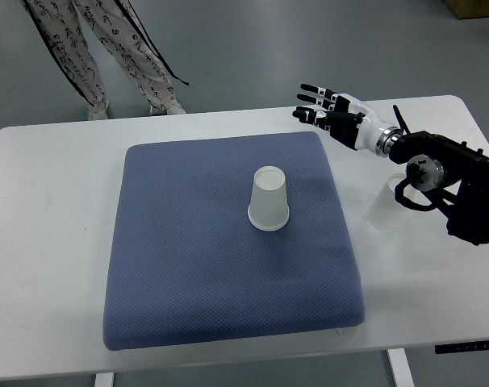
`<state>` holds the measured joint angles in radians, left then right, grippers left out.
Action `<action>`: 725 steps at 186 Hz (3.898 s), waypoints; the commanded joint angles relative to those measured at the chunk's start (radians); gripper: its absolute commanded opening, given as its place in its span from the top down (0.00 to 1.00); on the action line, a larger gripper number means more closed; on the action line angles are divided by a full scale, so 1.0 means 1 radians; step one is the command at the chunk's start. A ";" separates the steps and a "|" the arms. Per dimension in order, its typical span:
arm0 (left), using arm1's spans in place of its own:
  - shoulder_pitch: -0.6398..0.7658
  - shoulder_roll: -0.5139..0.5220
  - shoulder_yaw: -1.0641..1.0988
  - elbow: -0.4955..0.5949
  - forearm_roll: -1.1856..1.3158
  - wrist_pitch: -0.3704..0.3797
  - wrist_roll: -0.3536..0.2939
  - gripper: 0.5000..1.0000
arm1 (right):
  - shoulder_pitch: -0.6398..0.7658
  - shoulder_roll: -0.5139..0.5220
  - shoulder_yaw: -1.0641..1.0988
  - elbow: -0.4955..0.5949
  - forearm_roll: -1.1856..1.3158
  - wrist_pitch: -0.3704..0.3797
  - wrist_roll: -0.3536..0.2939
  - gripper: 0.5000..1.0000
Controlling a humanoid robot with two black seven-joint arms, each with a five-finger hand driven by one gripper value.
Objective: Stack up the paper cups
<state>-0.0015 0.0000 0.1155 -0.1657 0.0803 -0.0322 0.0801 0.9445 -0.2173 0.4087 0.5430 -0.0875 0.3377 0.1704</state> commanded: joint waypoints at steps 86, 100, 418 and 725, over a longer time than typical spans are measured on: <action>0.001 0.000 0.001 0.011 -0.001 0.001 -0.006 0.00 | 0.002 -0.007 0.001 0.002 0.000 -0.022 0.009 0.17; 0.001 0.000 0.001 0.009 -0.001 0.001 -0.006 0.00 | 0.004 -0.011 -0.001 0.000 -0.001 -0.035 0.009 0.17; 0.001 0.000 0.001 0.009 -0.001 0.001 -0.006 0.00 | 0.178 -0.468 -0.291 0.354 -1.083 0.218 0.052 0.17; 0.001 0.000 0.001 0.009 -0.001 0.001 -0.006 0.00 | 0.209 -0.511 -0.392 0.337 -1.140 0.078 0.155 0.96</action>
<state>-0.0002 0.0000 0.1166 -0.1565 0.0798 -0.0307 0.0736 1.1043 -0.6978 0.0082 0.8806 -1.2398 0.3913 0.3006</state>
